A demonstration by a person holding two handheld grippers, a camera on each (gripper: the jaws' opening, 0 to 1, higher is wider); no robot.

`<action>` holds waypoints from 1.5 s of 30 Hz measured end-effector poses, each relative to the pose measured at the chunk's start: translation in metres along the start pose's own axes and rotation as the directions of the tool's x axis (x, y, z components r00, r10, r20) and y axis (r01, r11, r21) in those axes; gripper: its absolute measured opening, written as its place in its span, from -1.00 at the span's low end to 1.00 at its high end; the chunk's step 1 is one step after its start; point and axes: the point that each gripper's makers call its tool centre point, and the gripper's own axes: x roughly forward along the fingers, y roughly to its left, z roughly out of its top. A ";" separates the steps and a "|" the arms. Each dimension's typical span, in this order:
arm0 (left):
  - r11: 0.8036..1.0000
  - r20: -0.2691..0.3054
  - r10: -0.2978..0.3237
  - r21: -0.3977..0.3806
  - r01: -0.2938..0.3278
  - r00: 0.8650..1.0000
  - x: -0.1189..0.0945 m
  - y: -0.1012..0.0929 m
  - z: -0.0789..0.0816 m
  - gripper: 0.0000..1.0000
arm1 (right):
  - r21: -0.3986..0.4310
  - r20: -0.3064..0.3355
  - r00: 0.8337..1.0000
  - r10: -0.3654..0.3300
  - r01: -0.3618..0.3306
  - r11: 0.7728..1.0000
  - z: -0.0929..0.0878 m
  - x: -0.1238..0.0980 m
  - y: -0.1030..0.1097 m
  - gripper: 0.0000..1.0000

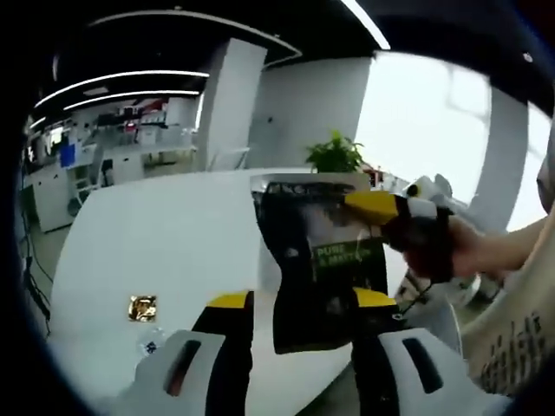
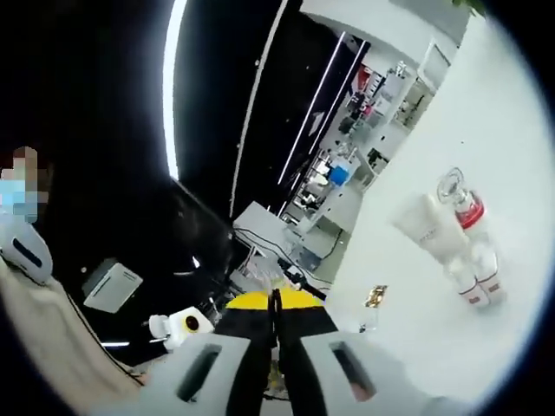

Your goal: Arrange the skincare products in the storage area until every visible bottle or jar stands upright without overlapping.

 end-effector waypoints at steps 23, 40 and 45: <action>0.864 0.115 -0.418 -0.255 0.433 0.901 -0.015 -0.060 0.029 -1.00 | 0.001 -0.043 0.996 0.072 -0.072 0.997 0.007 -0.001 0.019 -0.98; 0.786 0.311 -0.394 -0.374 0.492 0.865 -0.022 -0.050 0.058 -1.00 | 0.023 -0.059 0.992 0.110 -0.108 0.994 -0.033 -0.002 0.021 -0.61; 0.785 0.318 -0.376 -0.390 0.482 0.870 -0.020 -0.044 0.059 -1.00 | 0.038 0.013 0.990 0.137 -0.138 0.990 -0.023 -0.004 0.024 -0.71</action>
